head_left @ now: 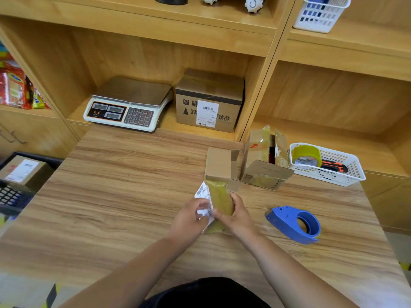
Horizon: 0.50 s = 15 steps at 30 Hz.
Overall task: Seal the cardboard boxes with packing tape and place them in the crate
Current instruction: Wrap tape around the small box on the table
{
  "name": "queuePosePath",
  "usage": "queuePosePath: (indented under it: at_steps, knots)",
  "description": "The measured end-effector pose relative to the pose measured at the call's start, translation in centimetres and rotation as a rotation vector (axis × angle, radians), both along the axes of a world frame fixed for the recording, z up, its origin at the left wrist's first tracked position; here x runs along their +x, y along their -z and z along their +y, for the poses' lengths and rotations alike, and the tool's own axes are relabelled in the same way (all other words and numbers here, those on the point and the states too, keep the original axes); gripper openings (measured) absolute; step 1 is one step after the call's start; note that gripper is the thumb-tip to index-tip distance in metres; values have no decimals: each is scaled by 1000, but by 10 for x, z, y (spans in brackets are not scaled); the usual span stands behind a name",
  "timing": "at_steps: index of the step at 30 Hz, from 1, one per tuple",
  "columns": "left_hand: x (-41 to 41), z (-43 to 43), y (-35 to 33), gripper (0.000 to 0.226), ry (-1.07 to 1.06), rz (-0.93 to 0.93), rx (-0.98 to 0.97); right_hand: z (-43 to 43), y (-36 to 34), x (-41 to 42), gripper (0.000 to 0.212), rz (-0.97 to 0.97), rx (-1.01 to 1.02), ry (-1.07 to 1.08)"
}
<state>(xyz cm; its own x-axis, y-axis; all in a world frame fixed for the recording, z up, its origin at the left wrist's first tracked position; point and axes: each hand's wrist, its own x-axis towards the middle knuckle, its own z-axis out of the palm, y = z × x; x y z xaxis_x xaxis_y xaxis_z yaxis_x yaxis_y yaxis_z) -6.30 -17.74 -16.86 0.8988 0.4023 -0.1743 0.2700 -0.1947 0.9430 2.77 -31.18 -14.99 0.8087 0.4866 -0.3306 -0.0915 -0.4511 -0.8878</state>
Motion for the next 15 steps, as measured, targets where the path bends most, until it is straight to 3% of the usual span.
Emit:
queuePosePath:
  at_steps: [4,7,11,15]
  knots:
    - [-8,-1,12,48,93,114,-22,-10,13,-2,98,-226,-337,-138]
    - [-12,1,15,50,92,159,-32,-12,19,-4,109,-295,-530,-158]
    - [-11,9,17,50,-17,203,127,-12,20,-2,104,-333,-551,-208]
    - [-2,18,18,60,-92,172,290,-16,17,5,101,-384,-498,-420]
